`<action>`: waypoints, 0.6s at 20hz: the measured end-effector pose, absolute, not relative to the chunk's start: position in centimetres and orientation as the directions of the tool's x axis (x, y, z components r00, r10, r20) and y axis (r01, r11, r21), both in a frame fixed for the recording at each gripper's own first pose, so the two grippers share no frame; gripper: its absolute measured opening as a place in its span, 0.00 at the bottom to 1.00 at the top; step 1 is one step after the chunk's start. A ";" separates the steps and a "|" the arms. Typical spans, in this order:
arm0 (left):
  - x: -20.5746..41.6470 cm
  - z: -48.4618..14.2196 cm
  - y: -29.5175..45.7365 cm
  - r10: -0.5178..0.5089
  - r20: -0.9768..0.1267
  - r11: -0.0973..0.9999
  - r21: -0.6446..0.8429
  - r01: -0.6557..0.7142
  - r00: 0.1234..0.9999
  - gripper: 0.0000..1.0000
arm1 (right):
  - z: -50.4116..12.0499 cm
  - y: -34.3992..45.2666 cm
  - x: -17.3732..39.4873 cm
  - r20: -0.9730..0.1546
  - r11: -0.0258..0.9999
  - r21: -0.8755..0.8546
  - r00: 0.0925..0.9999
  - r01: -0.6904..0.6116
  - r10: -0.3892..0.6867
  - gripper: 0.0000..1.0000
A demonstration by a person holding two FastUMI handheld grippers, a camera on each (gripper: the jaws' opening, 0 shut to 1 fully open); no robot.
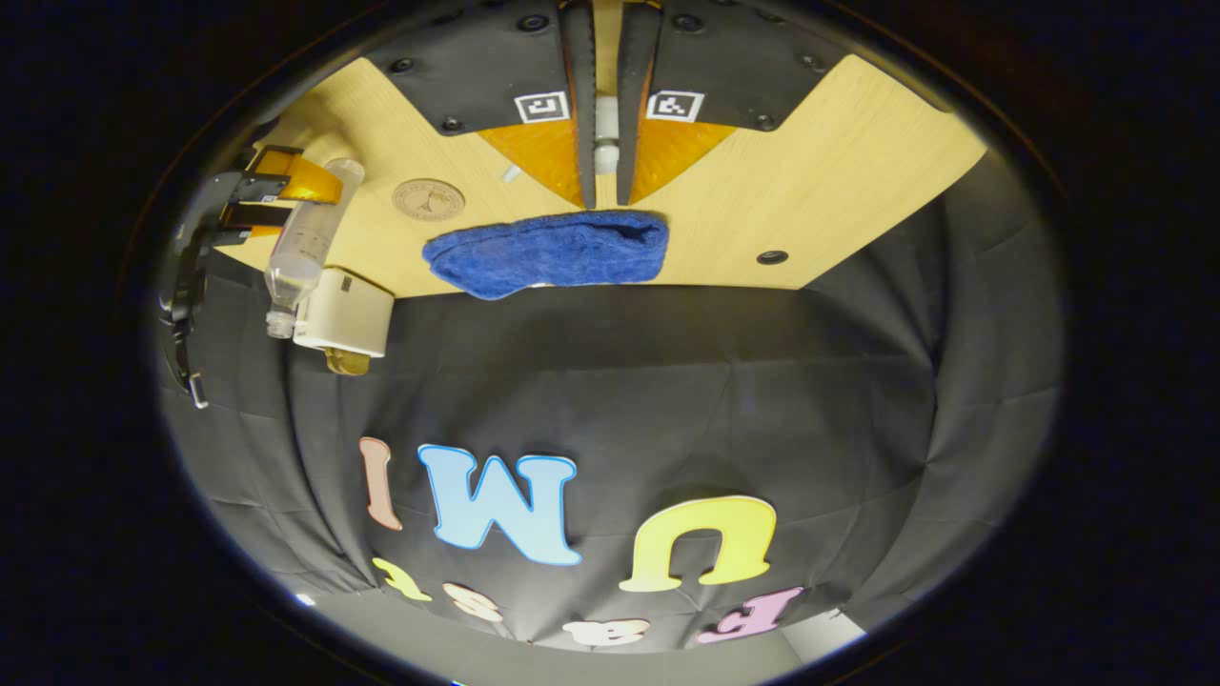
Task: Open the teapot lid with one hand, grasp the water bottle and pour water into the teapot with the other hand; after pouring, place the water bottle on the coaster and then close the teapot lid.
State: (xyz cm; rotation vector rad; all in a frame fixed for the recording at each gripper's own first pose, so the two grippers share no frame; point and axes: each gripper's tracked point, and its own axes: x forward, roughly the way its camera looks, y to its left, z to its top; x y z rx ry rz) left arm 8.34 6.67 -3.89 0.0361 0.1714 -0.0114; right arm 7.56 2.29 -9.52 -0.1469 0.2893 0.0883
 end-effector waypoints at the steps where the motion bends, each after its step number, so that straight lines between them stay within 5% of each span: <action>1: 8.2 -3.9 6.9 -0.007 -0.171 0.999 0.033 0.013 0.985 0.17 | -9.1 2.5 7.7 -0.284 0.981 -0.162 0.957 -0.111 0.061 0.76; 12: 6.2 -4.5 10.6 0.029 -0.178 0.999 0.020 -0.025 0.984 0.15 | -6.3 5.4 10.0 -0.239 0.809 -0.567 0.971 -0.154 0.017 0.76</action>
